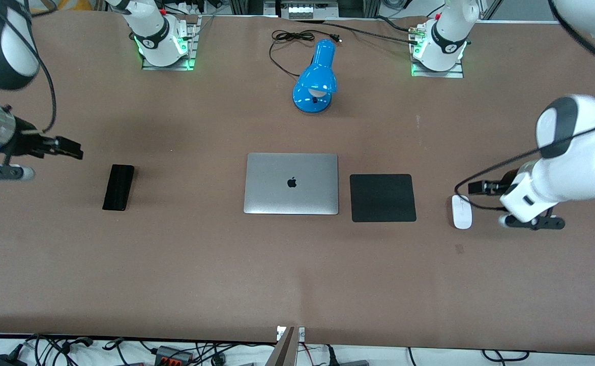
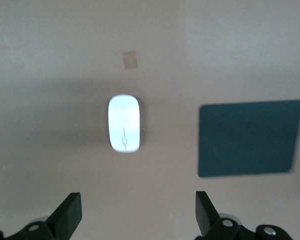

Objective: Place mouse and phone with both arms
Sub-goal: 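Reach the right gripper to the phone while the left gripper reaches the mouse, then close the right gripper on the phone while the left gripper grasps the mouse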

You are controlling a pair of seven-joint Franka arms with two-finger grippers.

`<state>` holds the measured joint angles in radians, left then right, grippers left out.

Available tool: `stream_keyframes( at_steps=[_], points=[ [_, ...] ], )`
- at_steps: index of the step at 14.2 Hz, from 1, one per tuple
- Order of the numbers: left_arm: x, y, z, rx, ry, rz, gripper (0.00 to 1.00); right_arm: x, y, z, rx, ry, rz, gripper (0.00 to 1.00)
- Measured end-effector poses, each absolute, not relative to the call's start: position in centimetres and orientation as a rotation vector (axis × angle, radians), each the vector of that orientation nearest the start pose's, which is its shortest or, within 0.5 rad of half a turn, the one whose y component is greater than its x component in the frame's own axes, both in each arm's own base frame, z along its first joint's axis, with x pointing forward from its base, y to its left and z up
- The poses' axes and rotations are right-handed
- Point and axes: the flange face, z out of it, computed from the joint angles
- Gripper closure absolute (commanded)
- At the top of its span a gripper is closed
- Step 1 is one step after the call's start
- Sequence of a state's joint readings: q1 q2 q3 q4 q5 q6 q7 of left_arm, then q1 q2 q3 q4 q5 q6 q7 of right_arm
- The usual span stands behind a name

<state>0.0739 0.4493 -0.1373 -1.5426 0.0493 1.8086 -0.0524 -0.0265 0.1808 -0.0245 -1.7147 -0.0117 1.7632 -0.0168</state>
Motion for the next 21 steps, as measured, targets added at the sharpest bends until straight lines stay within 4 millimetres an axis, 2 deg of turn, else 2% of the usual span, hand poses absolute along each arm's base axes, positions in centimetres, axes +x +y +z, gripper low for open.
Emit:
stream_keyframes(
  at_steps=[3,5,7,9,12,14,17,19,21],
  points=[
    [67.6,-2.1,31.4,-3.084,0.07,0.3,0.0,61.4,-4.6,40.0,-3.142,0.081,0.279,0.0],
    [67.9,-1.8,27.2,-3.085,0.068,0.336,0.0,61.7,-5.0,36.4,-3.153,0.079,0.298,0.0],
    [68.0,-1.1,23.6,-3.09,0.068,0.362,0.0,61.7,-5.0,32.8,-3.162,0.067,0.298,0.0],
    [67.9,-0.3,21.0,-3.098,0.115,0.382,0.0,61.3,-5.3,28.7,-3.164,0.067,0.294,0.0],
    [67.6,1.0,19.3,-3.104,0.135,0.412,0.0,60.1,-6.8,22.4,-3.163,0.094,0.289,0.0],
    [67.4,1.0,18.7,-3.104,0.138,0.428,0.0,59.1,-7.6,19.8,-3.158,0.113,0.303,0.0],
    [67.1,0.9,17.6,-3.103,0.14,0.452,0.0,58.4,-7.9,18.6,-3.153,0.119,0.33,0.0],
    [67.0,0.9,17.2,-3.103,0.14,0.461,0.11,58.3,-7.8,18.3,-3.152,0.117,0.336,0.0],
    [67.0,0.9,17.2,-3.103,0.141,0.462,0.31,58.4,-7.8,17.9,-3.155,0.115,0.318,0.0]
  ],
)
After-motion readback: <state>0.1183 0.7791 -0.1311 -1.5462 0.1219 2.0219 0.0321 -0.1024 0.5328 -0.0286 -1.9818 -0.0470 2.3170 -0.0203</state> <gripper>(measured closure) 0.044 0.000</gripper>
